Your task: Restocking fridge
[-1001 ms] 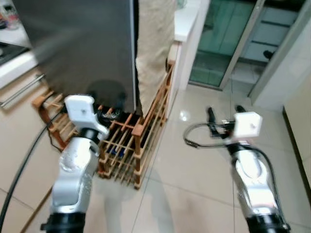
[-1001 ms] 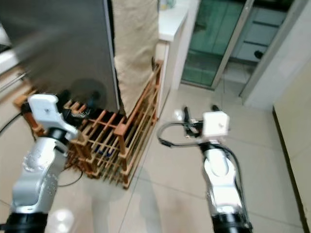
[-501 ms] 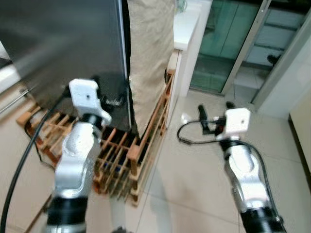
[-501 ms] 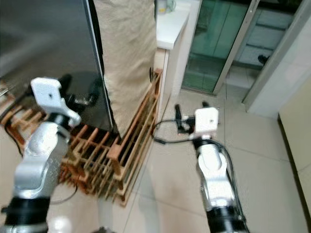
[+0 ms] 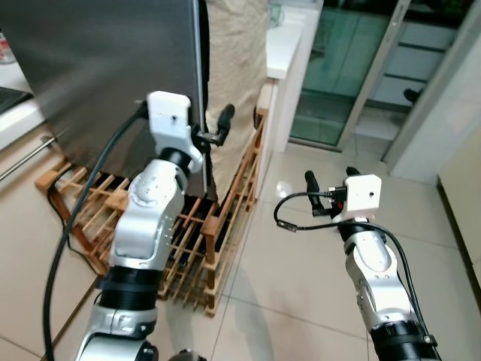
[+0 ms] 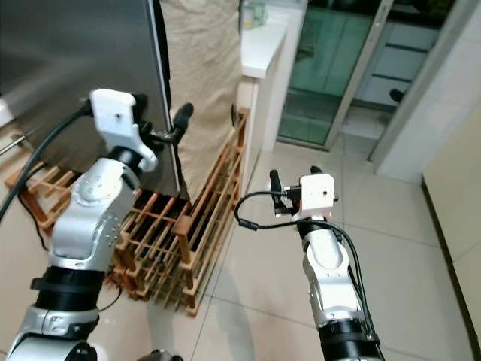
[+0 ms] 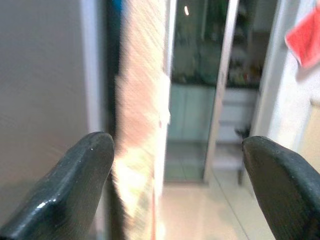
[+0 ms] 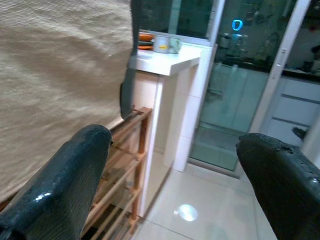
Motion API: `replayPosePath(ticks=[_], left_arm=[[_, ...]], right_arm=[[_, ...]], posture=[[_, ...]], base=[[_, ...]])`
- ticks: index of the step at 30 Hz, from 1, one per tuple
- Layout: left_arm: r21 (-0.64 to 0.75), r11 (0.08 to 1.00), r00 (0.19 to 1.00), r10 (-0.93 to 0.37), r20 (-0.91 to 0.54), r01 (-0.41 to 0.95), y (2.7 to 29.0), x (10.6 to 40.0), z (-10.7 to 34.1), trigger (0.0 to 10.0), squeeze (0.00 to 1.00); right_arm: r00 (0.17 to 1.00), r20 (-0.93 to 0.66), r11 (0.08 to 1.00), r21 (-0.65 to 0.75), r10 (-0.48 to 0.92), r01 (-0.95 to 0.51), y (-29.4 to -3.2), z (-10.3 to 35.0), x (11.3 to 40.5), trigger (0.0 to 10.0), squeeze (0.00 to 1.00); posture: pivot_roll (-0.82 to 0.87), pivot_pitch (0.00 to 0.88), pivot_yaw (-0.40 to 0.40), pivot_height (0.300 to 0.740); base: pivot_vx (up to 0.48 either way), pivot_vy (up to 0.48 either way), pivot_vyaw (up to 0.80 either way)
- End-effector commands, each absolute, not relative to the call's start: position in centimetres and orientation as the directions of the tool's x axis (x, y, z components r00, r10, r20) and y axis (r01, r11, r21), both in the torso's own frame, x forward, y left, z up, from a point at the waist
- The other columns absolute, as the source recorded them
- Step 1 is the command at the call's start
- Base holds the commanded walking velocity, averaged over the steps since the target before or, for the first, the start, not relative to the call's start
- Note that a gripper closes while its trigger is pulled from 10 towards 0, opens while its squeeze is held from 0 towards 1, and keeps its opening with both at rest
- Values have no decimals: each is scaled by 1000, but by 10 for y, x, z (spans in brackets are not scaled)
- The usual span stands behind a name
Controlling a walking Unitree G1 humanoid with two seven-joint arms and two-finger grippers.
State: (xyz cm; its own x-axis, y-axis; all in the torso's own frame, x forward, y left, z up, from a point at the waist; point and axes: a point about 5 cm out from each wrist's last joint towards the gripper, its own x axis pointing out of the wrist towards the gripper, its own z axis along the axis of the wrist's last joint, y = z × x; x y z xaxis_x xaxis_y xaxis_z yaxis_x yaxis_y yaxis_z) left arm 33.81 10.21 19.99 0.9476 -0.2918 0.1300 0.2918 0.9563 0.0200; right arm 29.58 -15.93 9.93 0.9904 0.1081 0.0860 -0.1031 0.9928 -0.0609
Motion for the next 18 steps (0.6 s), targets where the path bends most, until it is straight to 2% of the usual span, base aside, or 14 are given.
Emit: replayPosePath(ticks=[1, 10, 14, 16, 18], left_arm=[[40, 957, 950, -289, 118, 286, 96, 342, 204, 10000, 0], [27, 979, 974, -202, 100, 201, 96, 353, 202, 10000, 0], [-15, 975, 963, -218, 158, 223, 111, 345, 203, 10000, 0], [-23, 968, 948, -242, 209, 252, 126, 330, 202, 10000, 0], [-14, 969, 950, -237, 201, 245, 143, 314, 190, 10000, 0]], right_arm=[[989, 105, 993, -62, 108, -102, -160, 104, 300, 10000, 0], [990, 104, 993, -67, 100, -93, -161, 104, 298, 10000, 0], [990, 107, 994, -72, 95, -87, -162, 103, 295, 10000, 0], [987, 125, 992, -86, 99, -88, -162, 107, 291, 10000, 0], [986, 150, 994, -81, 80, -68, -165, 113, 285, 10000, 0]], posture=[[-88, 0, -11, 740], [-120, 0, 11, 740], [-128, 0, 17, 740], [-129, 0, 20, 740], [-118, 0, 15, 740]], base=[[0, 0, 0], [0, 0, 0], [0, 0, 0], [0, 0, 0], [0, 0, 0]])
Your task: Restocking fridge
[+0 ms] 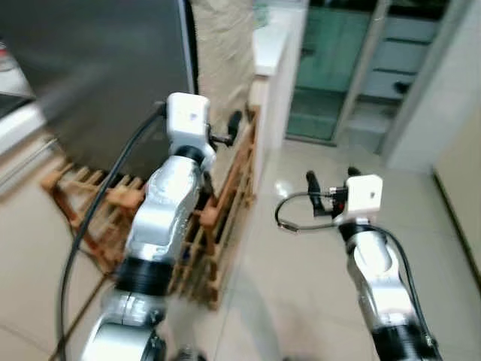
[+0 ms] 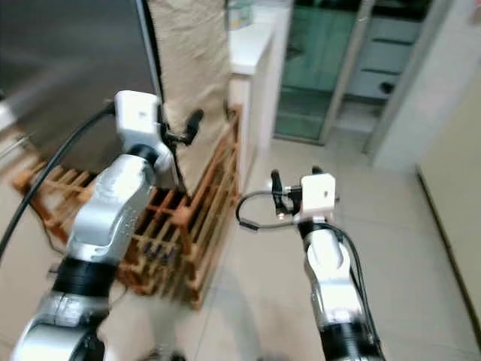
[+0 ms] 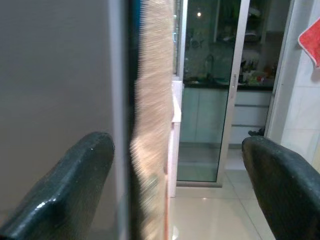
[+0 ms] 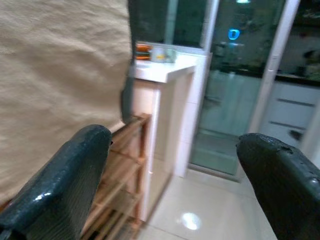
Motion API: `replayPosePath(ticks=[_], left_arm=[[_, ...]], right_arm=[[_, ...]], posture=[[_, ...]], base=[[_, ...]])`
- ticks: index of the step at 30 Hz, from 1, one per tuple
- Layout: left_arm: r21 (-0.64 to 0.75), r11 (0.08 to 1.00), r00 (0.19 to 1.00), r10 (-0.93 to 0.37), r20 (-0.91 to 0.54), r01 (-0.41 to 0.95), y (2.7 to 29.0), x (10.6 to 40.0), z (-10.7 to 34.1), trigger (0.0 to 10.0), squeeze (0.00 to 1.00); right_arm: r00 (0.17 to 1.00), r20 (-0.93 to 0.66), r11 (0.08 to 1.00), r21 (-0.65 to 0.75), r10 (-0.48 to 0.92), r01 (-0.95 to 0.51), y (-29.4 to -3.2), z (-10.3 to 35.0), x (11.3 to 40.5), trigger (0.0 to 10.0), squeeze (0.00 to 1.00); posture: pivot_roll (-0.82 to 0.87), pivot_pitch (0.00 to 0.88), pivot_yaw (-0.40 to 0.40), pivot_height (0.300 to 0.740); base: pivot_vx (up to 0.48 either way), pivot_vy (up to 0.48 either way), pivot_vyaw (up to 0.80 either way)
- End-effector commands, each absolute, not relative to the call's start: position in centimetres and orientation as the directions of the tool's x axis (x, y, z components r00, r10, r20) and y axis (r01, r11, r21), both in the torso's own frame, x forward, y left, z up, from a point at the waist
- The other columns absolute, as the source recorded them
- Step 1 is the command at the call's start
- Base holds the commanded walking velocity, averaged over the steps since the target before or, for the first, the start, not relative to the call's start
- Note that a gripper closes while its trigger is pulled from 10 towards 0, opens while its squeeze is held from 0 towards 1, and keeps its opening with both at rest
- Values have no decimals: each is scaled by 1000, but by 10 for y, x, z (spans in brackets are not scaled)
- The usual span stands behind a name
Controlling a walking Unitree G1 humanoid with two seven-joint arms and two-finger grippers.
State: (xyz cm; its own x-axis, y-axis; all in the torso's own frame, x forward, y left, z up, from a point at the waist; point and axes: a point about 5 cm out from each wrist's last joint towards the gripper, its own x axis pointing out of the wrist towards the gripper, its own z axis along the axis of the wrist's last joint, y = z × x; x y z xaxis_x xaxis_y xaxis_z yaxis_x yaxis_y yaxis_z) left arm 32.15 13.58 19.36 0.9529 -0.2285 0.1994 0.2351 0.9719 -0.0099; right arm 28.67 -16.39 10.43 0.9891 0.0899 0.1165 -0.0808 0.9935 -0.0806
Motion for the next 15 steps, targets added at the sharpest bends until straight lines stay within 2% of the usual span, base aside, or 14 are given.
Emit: replayPosePath(ticks=[1, 4, 5, 7, 9, 12, 15], left_arm=[[-47, 984, 978, -166, 123, 173, 176, 280, 158, 10000, 0], [-138, 990, 1000, -25, 19, 27, 203, 246, 132, 10000, 0], [-138, 990, 1000, -25, 19, 27, 203, 246, 132, 10000, 0], [-82, 996, 999, 36, -31, -38, 206, 226, 119, 10000, 0], [10, 998, 997, 61, -42, -60, 203, 227, 116, 10000, 0], [10, 997, 997, 76, 1, -76, 198, 237, 120, 10000, 0], [37, 997, 992, 70, 109, -75, 189, 251, 138, 10000, 0]], right_arm=[[977, 210, 998, -57, 23, -11, -173, 127, 272, 10000, 0], [972, 237, 999, -41, -13, 23, -179, 134, 255, 10000, 0], [972, 237, 999, -41, -13, 23, -179, 134, 255, 10000, 0], [973, 230, 999, -37, -30, 40, -187, 131, 242, 10000, 0], [977, 210, 998, -51, -30, 42, -191, 125, 239, 10000, 0], [981, 194, 996, -86, -10, 27, -192, 117, 242, 10000, 0], [979, 202, 992, -118, -11, 35, -192, 117, 250, 10000, 0]], posture=[[-112, 0, 8, 740], [-112, 0, 2, 740], [-112, 0, 2, 740], [-98, 0, -19, 740], [-91, 0, -34, 740], [-85, 0, -40, 740], [-85, 0, -38, 740]], base=[[0, 0, 0], [0, 0, 0], [0, 0, 0], [0, 0, 0], [0, 0, 0], [0, 0, 0], [0, 0, 0]])
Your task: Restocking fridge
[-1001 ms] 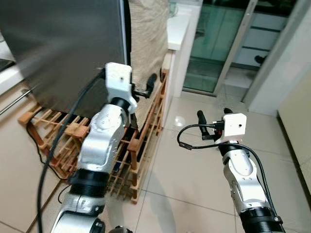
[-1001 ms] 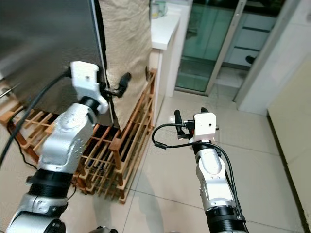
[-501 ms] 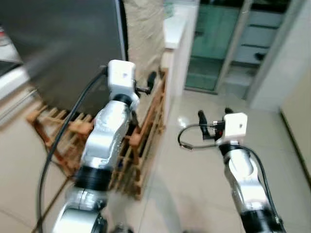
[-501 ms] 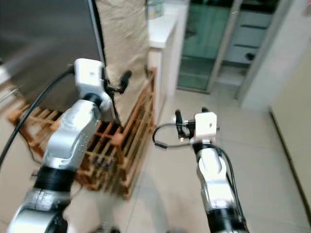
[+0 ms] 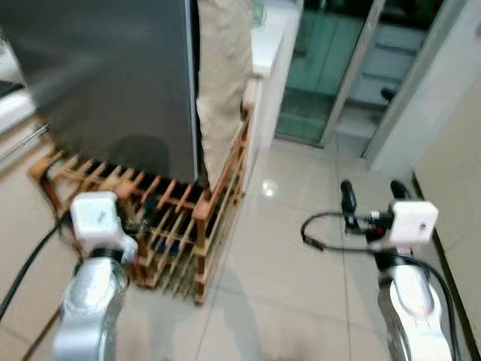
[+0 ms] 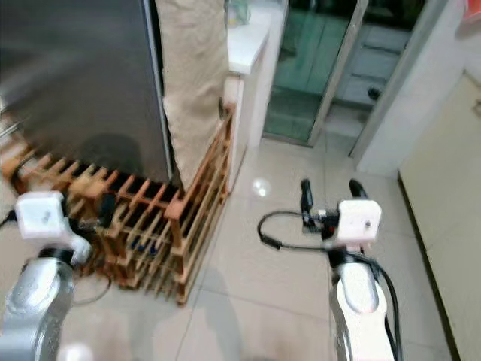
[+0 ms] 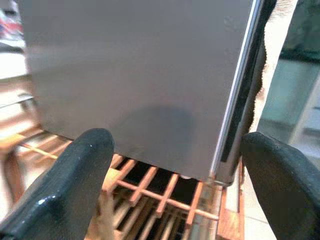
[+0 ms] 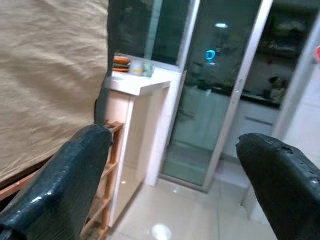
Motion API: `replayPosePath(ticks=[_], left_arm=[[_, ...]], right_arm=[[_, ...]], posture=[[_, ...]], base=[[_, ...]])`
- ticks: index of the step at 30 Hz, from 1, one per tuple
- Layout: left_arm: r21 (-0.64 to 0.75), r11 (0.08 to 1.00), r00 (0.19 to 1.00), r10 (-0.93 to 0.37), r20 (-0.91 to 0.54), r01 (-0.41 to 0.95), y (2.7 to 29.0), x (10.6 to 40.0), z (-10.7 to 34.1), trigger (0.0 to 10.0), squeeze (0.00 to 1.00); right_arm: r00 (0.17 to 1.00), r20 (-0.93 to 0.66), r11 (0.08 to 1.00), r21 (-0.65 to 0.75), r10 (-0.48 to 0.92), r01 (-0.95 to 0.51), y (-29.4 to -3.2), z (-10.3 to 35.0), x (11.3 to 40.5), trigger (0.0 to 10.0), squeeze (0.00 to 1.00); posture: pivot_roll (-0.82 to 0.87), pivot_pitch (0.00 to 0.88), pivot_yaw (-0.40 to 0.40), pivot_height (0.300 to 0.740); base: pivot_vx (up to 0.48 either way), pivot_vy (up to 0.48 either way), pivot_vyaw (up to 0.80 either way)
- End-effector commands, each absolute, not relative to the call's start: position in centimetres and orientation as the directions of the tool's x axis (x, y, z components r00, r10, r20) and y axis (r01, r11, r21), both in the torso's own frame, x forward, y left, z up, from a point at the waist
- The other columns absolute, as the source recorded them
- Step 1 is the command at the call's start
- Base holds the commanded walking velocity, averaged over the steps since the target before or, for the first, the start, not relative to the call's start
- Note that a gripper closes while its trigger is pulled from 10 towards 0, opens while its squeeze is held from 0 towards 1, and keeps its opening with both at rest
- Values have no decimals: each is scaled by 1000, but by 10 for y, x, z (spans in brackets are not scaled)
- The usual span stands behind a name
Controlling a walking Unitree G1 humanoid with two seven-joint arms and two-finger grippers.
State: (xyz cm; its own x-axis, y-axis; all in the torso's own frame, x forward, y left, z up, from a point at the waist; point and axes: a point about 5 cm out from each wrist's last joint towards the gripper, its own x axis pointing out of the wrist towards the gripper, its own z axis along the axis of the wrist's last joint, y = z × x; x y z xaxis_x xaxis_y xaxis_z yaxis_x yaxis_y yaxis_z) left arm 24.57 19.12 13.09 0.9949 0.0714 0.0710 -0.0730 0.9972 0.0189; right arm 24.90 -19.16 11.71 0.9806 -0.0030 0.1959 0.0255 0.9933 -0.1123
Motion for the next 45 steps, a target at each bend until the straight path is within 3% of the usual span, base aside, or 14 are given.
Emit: replayPosePath(ticks=[1, 10, 20, 30, 45], left_arm=[[45, 997, 989, 63, 136, -69, 186, 254, 142, 10000, 0], [-12, 1000, 976, -11, 218, 14, 168, 275, 154, 10000, 0], [-83, 996, 961, -5, 278, 29, 166, 285, 171, 10000, 0], [-10, 996, 934, -82, 346, 92, 160, 281, 186, 10000, 0], [16, 997, 937, -75, 342, 74, 162, 288, 197, 10000, 0]], right_arm=[[979, 203, 992, -116, -17, 41, -192, 118, 252, 10000, 0], [968, 251, 996, -85, -3, 25, -178, 126, 271, 10000, 0], [969, 246, 995, -98, 19, 6, -177, 123, 282, 10000, 0], [971, 237, 996, -86, 27, -6, -172, 119, 285, 10000, 0], [973, 226, 994, -103, 52, -29, -166, 115, 291, 10000, 0]], posture=[[-85, 0, -38, 740], [-102, 0, -28, 740], [-91, 0, -24, 740], [-82, 0, -9, 740], [-67, 0, -11, 740]], base=[[0, 0, 0], [0, 0, 0], [466, 0, 0], [465, 0, 0], [0, 0, 0]])
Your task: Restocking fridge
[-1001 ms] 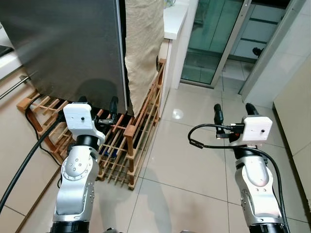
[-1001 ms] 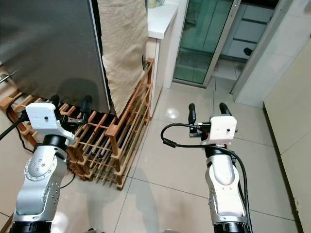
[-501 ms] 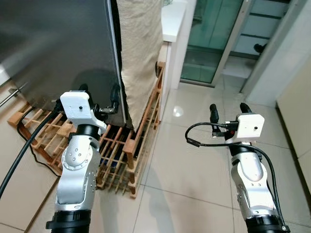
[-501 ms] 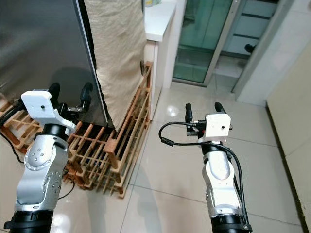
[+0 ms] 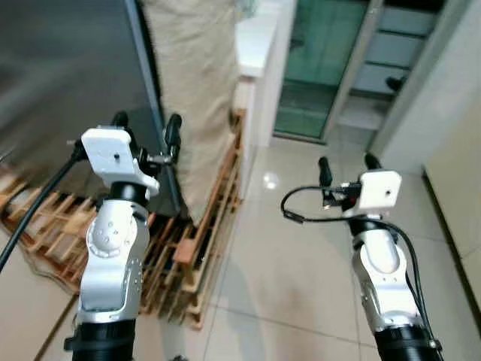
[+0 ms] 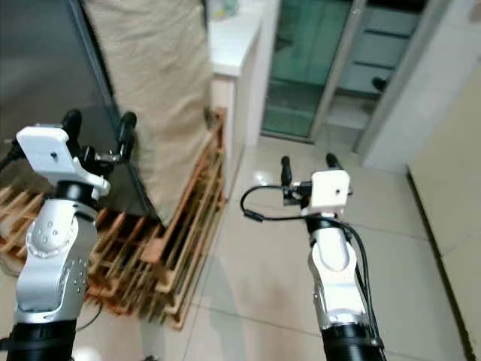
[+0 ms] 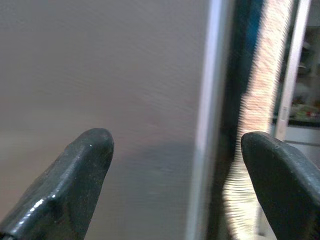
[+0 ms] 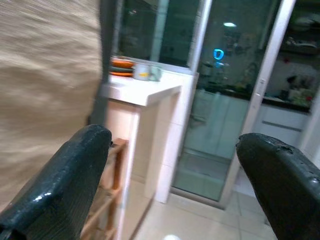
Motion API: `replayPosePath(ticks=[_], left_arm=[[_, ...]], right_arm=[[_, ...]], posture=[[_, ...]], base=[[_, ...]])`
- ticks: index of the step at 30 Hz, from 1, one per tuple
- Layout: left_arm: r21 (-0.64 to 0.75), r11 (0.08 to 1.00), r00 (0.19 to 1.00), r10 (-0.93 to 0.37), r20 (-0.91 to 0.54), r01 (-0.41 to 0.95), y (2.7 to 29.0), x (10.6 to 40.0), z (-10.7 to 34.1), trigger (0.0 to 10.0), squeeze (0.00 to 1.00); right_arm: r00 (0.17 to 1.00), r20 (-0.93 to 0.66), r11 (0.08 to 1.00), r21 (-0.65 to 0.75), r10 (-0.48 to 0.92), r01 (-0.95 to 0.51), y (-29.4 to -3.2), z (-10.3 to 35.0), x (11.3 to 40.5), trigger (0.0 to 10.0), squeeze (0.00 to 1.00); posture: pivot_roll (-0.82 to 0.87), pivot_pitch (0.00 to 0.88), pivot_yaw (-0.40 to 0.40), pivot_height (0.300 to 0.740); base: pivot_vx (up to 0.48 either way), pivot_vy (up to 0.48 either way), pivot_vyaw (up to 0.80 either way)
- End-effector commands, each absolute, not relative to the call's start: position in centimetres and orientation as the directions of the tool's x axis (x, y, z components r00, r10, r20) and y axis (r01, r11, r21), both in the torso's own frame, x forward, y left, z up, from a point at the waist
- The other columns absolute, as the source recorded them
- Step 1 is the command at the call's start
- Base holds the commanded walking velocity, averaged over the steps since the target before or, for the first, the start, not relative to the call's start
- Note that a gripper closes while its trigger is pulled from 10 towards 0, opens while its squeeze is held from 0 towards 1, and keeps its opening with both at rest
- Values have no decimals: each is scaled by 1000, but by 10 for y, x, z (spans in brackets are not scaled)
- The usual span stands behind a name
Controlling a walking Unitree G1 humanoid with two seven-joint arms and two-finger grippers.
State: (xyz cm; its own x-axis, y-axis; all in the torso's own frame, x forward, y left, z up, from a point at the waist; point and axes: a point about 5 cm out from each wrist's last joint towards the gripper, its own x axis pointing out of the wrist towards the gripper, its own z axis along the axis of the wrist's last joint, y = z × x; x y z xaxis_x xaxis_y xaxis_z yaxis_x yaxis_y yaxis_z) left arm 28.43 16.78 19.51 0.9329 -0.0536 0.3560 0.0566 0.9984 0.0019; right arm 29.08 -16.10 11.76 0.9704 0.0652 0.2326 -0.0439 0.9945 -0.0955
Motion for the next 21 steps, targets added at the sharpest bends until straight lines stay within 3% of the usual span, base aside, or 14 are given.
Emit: replayPosePath(ticks=[1, 3, 10, 21], left_arm=[[21, 997, 947, -81, 311, 78, 161, 292, 194, 10000, 0], [13, 996, 969, -85, 231, 85, 157, 303, 191, 10000, 0], [8, 984, 953, -172, 248, 175, 139, 316, 204, 10000, 0], [-37, 972, 948, -219, 229, 233, 131, 322, 210, 10000, 0]], right_arm=[[973, 225, 994, -103, 53, -30, -166, 115, 291, 10000, 0], [973, 222, 994, -104, 56, -33, -164, 114, 292, 10000, 0], [975, 218, 994, -102, 50, -28, -164, 114, 296, 10000, 0], [977, 208, 994, -105, 42, -21, -167, 111, 295, 10000, 0]], posture=[[-67, 0, -12, 740], [-67, 0, -9, 740], [-77, 0, 2, 740], [-88, 0, 11, 740]], base=[[0, 0, 0], [0, 0, 0], [0, 0, 0], [0, 0, 0]])
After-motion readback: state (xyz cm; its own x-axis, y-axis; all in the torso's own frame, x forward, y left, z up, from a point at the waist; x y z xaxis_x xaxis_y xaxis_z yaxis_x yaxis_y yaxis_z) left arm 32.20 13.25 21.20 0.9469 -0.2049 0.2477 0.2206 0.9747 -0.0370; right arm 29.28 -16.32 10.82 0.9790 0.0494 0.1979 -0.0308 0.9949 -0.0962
